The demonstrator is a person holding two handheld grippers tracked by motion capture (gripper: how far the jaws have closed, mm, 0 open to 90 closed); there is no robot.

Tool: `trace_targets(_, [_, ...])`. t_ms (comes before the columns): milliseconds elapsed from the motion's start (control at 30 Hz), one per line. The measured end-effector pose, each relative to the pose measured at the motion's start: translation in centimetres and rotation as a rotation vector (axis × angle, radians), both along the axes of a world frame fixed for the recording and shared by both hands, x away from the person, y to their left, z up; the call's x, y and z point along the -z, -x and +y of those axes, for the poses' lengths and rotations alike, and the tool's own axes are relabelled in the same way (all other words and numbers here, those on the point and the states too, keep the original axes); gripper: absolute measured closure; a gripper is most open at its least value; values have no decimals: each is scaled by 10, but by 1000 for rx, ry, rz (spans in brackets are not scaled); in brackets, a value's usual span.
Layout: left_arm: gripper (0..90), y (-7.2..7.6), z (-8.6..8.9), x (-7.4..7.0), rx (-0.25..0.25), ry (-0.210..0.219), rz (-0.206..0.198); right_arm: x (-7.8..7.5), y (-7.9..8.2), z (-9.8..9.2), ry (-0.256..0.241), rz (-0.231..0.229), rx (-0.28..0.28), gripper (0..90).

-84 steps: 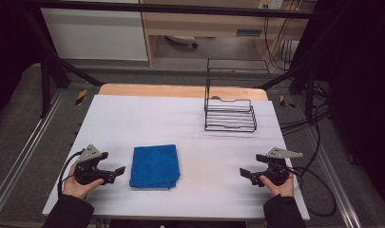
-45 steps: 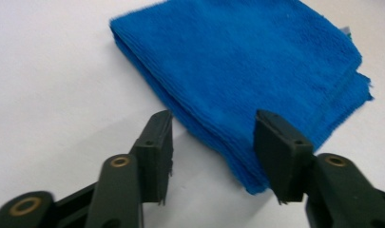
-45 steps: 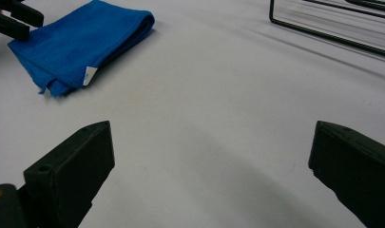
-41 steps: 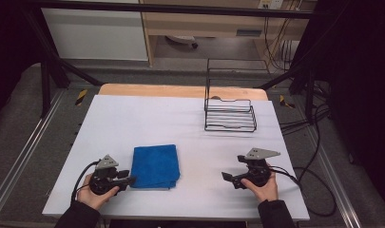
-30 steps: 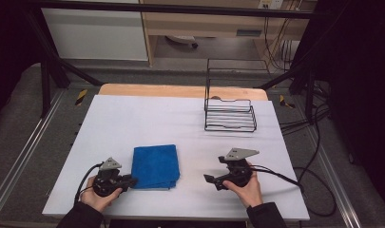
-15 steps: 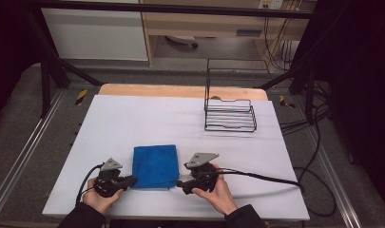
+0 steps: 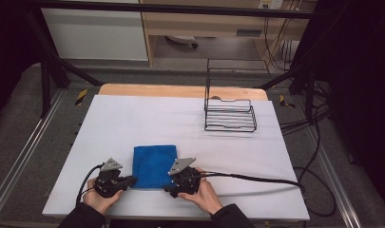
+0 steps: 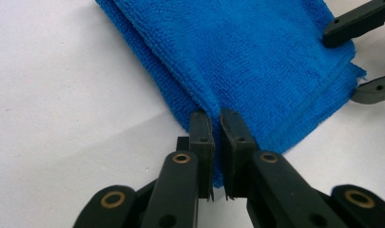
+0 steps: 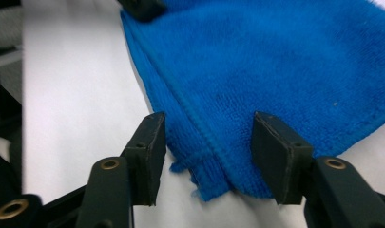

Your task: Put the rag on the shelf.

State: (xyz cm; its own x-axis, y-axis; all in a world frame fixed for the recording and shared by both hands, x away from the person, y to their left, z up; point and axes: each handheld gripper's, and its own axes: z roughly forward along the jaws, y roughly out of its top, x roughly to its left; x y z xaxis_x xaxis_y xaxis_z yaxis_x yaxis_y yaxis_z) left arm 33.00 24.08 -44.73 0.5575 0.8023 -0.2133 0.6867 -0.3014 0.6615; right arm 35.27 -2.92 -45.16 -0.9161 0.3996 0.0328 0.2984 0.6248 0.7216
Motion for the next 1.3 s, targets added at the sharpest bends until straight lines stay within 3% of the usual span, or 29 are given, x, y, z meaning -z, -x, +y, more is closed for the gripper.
trace_targets(167, [852, -1, 1, -1, -6, 18, 12, 2, 1, 0, 30, -77, -25, 595])
trace_targets(267, [853, -1, 3, -2, -9, 31, 17, 2, 1, 0, 31, -86, -26, 632])
trace_targets(333, [854, -2, 4, -3, -7, 43, 19, 2, 0, 0, 38, -97, -35, 714])
trace_targets(467, [855, -1, 4, -6, -3, 70, 10, 2, -2, 0, 44, -117, -37, 796])
trace_targets(600, [855, -1, 3, -7, -2, 72, 2, 1, -5, -1, 42, -100, -33, 827])
trace_targets(767, [855, -3, 8, -12, -15, 83, -17, -5, -3, -1, -2, -61, -27, 834])
trace_targets(933, [855, -6, 13, -13, -33, 48, -34, -9, 7, 12, -18, -17, -67, 833])
trace_targets(1000, [855, -7, 15, -13, -35, 35, -38, -7, 9, 20, -1, -1, -70, 821])
trace_targets(1033, [855, -8, 15, -12, -35, 30, -39, -6, 6, 20, -10, 21, -55, 733])
trace_targets(1067, [855, -8, 15, -12, -33, 27, -38, -6, 6, 20, -10, 21, -55, 733])
trace_targets(1100, [855, -8, 15, -11, -31, 24, -36, -8, 5, 20, -21, 23, -48, 637])
trace_targets(1133, [855, -8, 15, -10, -28, 17, -38, -11, 3, 19, -44, -10, -41, 523])
trace_targets(1167, [854, -8, 14, -10, -27, 13, -36, -20, -2, 16, -83, -24, -22, 471])
trace_targets(1233, [854, -8, 14, -9, -27, 9, -39, -28, -10, 14, -105, -42, 6, 429])
trace_targets(1300, [854, -8, 14, -9, -25, 5, -41, -34, -25, 11, -95, -66, 50, 423])
